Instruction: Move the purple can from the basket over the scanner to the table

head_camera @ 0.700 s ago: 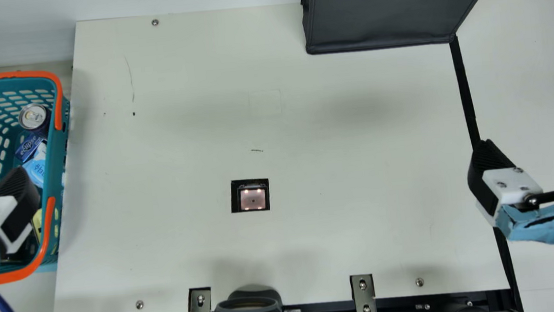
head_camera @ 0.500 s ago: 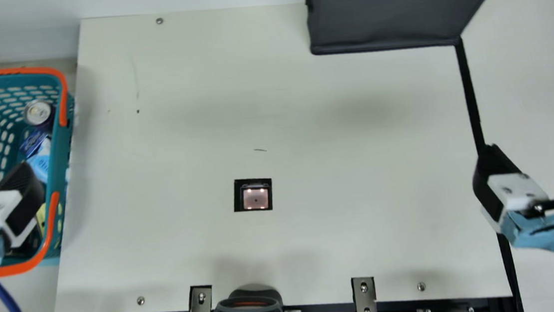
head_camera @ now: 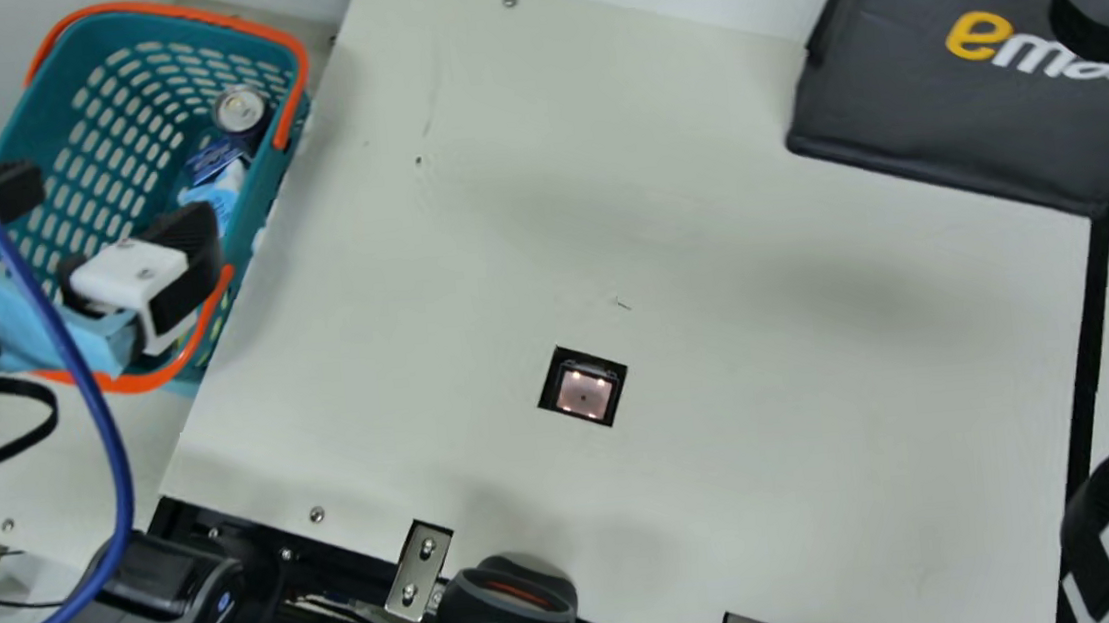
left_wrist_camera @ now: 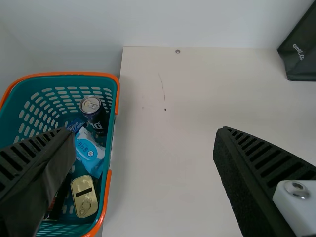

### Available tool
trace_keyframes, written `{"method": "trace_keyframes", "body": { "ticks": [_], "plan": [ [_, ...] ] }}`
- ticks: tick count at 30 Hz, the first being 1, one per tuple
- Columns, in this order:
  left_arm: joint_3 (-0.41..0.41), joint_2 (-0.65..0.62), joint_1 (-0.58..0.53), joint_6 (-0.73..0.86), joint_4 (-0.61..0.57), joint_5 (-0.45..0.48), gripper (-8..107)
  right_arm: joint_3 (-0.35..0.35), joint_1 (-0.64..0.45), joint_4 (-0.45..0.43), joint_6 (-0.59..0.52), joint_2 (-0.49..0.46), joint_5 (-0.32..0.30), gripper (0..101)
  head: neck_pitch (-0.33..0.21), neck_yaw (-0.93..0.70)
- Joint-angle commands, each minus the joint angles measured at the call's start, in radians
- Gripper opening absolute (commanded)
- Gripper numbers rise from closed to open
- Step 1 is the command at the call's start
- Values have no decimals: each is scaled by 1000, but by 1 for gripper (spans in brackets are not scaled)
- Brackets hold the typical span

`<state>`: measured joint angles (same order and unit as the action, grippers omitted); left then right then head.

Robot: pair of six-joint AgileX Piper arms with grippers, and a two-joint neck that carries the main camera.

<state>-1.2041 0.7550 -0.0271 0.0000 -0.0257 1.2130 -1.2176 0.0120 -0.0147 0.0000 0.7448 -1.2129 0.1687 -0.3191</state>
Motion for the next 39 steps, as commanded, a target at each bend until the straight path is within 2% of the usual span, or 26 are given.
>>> {"method": "trace_keyframes", "body": {
  "ticks": [1,39],
  "plan": [
    [0,0,0,0,0,0,90,0,0,0,0,0,0,95,-30,-2],
    [0,0,0,0,0,0,90,0,0,0,0,0,0,95,-30,-2]
  ]
}}
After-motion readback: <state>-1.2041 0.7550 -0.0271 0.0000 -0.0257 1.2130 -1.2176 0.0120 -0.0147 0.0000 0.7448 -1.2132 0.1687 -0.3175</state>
